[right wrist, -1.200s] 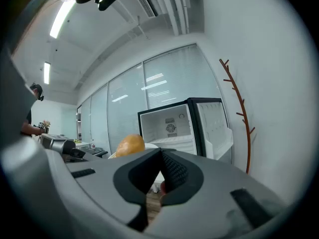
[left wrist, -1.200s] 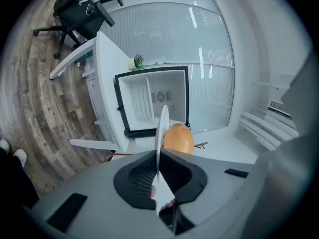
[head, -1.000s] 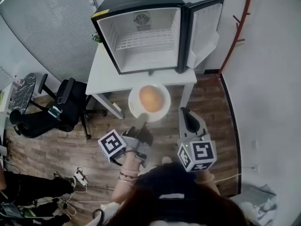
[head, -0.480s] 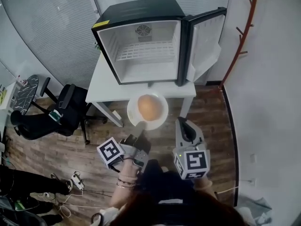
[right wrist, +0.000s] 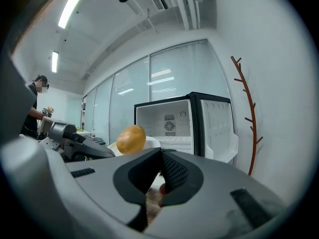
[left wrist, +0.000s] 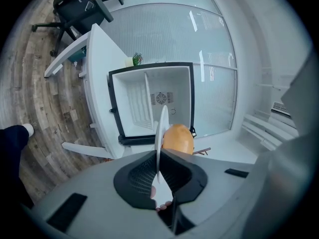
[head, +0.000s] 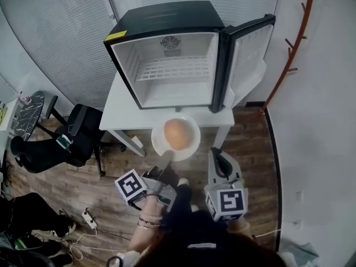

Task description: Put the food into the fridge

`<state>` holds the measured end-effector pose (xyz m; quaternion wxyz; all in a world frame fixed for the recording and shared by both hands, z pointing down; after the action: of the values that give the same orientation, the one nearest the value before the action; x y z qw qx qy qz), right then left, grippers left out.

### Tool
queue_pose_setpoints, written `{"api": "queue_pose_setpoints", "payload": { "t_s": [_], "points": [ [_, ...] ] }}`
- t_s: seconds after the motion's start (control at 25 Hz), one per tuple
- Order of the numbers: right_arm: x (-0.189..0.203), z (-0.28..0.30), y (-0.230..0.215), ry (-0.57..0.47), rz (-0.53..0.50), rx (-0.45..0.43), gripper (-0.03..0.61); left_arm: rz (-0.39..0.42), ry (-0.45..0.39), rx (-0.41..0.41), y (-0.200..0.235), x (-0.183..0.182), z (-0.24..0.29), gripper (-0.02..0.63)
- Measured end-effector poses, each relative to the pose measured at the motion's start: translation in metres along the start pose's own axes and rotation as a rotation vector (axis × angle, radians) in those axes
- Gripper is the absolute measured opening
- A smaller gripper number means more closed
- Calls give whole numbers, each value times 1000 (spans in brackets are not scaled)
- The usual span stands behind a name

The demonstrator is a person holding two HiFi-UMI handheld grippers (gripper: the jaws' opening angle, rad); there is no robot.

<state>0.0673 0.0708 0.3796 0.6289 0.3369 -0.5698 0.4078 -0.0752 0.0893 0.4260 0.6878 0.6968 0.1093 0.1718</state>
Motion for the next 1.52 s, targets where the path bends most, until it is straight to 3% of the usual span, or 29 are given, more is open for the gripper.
{"api": "queue_pose_setpoints", "payload": {
  "t_s": [0.96,1.52],
  "points": [
    [-44,147,15,-20,-62,39,-5,-12,21,45,3,-133,102,14],
    [-42,184,7,26,-31,126,-5,-23,74,16,13,-170,141,17]
  ]
}}
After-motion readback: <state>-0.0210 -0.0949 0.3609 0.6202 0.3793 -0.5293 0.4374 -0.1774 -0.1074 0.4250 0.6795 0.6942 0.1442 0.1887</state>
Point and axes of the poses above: the fingertips, and each gripper's own axes: z forward along the fingers, y to its left, x out of its underside, the point moved 1 cm from there along -z, backward along the fingers, and after that the axes turned 5 degrees about x, right-handed, at the moved point
